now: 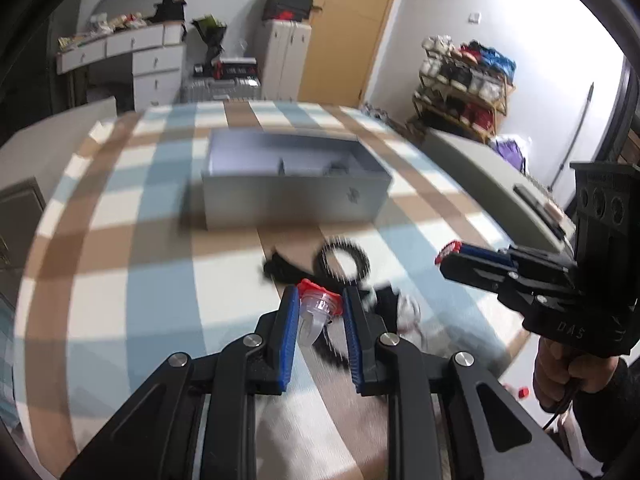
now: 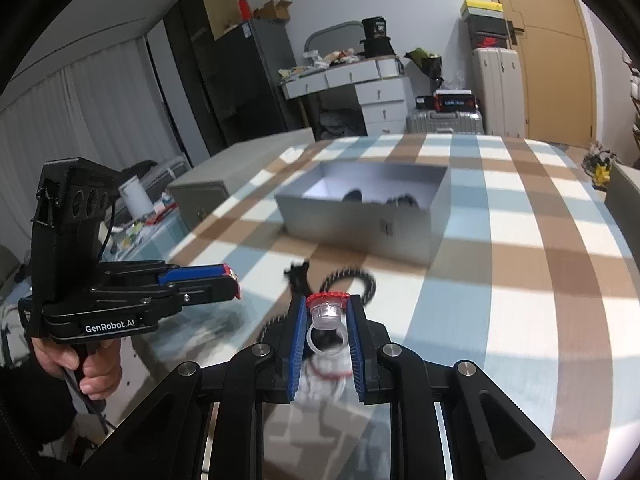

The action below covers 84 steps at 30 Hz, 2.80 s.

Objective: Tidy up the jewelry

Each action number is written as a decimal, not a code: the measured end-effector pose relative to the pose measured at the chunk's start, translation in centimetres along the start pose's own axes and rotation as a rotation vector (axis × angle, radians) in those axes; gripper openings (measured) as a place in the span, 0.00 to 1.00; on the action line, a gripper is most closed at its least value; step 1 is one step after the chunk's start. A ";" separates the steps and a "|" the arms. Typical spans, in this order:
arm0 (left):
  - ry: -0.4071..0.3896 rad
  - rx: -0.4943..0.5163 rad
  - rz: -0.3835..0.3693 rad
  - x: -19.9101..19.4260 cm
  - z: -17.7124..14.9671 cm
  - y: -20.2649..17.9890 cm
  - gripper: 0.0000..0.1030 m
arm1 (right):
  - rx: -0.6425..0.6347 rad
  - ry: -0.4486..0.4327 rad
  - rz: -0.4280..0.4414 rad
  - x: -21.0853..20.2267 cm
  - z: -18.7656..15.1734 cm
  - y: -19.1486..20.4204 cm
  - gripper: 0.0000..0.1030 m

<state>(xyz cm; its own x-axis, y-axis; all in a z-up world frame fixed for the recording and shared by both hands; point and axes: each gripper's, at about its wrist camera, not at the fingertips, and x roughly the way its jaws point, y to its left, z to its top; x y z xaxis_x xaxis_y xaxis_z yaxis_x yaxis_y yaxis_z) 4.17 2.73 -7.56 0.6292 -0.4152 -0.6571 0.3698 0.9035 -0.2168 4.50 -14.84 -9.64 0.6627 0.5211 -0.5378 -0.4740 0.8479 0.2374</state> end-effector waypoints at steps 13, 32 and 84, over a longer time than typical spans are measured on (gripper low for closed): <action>-0.091 -0.033 0.017 2.6 6.9 2.0 0.16 | -0.002 -0.086 0.043 2.5 7.7 -2.5 0.19; -0.011 -0.064 -0.047 8.3 10.0 2.9 0.16 | 0.023 -0.032 0.009 9.4 11.6 -6.0 0.19; -0.149 0.007 0.101 1.0 8.4 -1.0 0.80 | 0.013 -0.239 -0.052 -2.4 9.1 -2.2 0.91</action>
<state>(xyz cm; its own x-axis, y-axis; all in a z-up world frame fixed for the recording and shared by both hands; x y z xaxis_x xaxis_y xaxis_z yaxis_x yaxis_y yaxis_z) 10.16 0.47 -1.95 0.7573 -0.3343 -0.5610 0.3040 0.9407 -0.1502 9.24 -17.09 -1.56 0.8051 0.4836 -0.3433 -0.4291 0.8746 0.2258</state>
